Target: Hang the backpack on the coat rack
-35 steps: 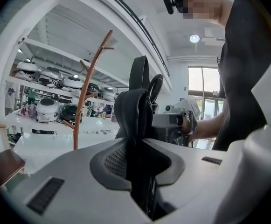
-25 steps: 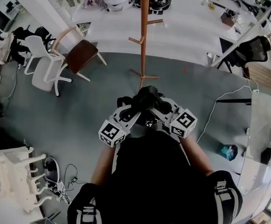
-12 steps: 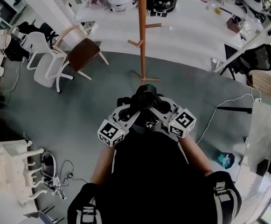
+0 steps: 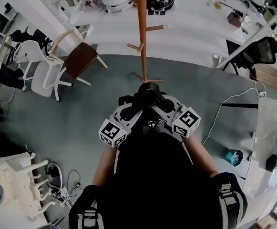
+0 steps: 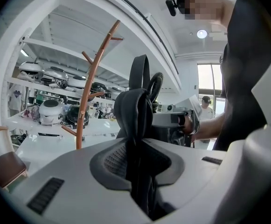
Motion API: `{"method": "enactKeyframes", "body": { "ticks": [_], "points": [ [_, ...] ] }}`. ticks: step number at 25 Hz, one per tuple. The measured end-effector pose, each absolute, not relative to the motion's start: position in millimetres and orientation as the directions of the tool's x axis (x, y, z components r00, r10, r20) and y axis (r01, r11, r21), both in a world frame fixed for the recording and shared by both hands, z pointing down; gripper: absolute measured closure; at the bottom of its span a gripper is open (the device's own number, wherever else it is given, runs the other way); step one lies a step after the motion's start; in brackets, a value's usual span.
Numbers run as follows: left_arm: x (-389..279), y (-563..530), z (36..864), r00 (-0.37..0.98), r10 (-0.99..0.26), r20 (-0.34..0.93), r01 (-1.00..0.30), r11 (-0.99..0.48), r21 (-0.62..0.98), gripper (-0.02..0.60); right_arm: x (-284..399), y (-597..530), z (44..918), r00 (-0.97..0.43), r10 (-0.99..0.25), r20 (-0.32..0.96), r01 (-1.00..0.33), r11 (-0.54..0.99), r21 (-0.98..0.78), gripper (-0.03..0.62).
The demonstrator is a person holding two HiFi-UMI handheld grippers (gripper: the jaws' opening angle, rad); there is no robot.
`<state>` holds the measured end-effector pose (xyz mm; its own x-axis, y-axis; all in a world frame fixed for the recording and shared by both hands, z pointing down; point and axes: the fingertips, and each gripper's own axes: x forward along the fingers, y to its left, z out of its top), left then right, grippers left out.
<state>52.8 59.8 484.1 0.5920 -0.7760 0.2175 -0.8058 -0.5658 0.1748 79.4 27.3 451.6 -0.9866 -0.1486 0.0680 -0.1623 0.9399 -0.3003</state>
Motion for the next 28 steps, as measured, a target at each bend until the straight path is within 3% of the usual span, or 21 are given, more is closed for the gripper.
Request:
{"method": "enactKeyframes", "body": {
  "ticks": [17,28],
  "points": [
    [-45.5,-29.1,500.8,0.707,-0.669,0.228,-0.707,-0.678,0.201,0.502,-14.4,-57.6,468.5,-0.951,-0.294,0.101,-0.310,0.890,-0.334,0.494],
    [-76.1,-74.1,514.4,0.766,-0.597,0.238,-0.641,-0.739,0.210,0.502,-43.3,-100.1,482.3,-0.921,-0.372,0.115,-0.388,0.856,-0.341,0.494]
  ]
}}
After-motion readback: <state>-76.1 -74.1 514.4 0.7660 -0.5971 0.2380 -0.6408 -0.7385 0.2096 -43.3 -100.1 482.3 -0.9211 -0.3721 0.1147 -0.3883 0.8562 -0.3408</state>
